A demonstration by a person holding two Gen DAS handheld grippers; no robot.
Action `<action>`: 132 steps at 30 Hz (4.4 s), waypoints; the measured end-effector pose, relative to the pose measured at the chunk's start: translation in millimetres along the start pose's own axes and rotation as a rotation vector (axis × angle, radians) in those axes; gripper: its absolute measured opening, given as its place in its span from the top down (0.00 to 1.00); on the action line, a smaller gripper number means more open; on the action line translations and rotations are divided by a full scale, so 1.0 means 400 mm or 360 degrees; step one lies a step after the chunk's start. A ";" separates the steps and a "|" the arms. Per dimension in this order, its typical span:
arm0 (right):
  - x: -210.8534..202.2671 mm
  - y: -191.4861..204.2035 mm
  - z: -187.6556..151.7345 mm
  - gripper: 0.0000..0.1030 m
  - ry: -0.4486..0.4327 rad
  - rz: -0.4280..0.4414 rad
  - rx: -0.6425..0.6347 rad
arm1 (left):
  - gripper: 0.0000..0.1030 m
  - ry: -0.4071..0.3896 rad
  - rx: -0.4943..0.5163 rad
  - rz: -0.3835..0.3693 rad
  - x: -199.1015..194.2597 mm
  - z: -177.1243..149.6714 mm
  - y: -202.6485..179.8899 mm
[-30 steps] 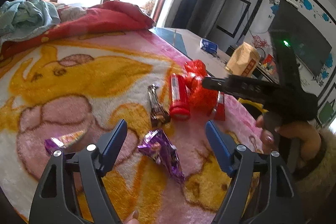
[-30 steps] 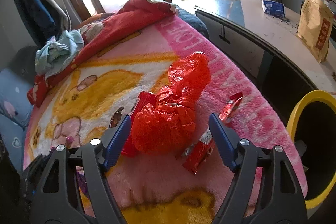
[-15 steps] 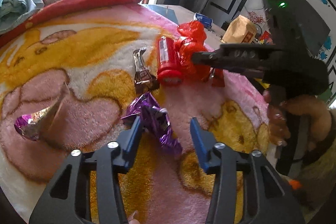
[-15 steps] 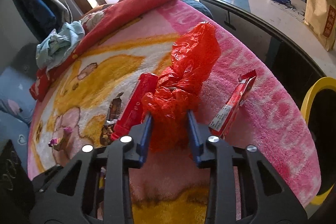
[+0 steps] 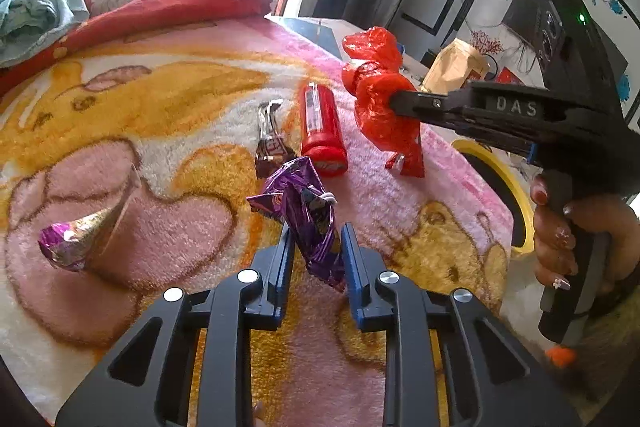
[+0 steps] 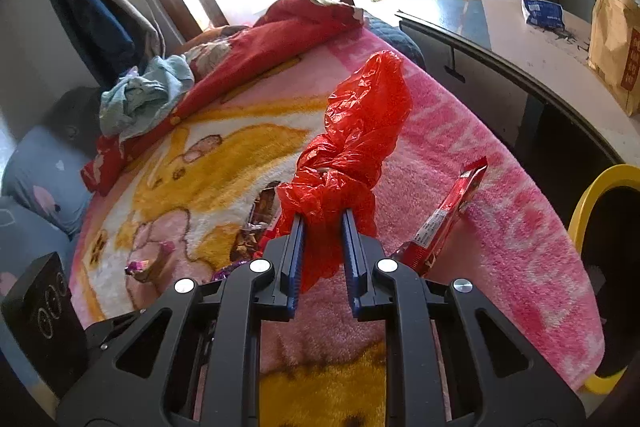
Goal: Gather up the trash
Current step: 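Grasp the purple wrapper with the left tool while the right tool grasps the red plastic bag, then lift the purple wrapper and red bag and carry them over the bin with both tools, then open both tools to drop the purple wrapper and red bag into the bin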
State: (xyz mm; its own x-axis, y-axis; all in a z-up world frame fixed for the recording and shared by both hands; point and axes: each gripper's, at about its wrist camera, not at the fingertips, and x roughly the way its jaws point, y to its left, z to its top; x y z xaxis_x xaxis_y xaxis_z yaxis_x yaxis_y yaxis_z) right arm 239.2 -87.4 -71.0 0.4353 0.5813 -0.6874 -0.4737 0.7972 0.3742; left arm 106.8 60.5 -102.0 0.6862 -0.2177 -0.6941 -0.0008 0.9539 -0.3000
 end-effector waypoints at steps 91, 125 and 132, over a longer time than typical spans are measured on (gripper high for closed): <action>-0.395 -0.478 -0.157 0.88 -0.0364 -0.0454 0.0576 | 0.81 -0.0052 0.0555 -0.0519 0.131 0.084 -0.524; -0.397 -0.640 -0.243 0.69 -0.0272 -0.0498 0.0893 | 0.74 0.0115 0.0582 -0.0583 0.344 0.113 -0.646; -0.422 -0.648 -0.247 0.50 -0.0335 -0.0598 0.0925 | 0.24 0.0065 0.0527 -0.0549 0.348 0.120 -0.635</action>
State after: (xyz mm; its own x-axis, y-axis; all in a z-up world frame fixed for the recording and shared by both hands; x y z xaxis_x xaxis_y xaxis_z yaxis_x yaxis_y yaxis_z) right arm 212.8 -408.2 -113.6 0.6549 0.2233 -0.7219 0.1952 0.8729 0.4471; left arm 237.2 -202.2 -91.0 0.5766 -0.5349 -0.6175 0.4582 0.8375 -0.2977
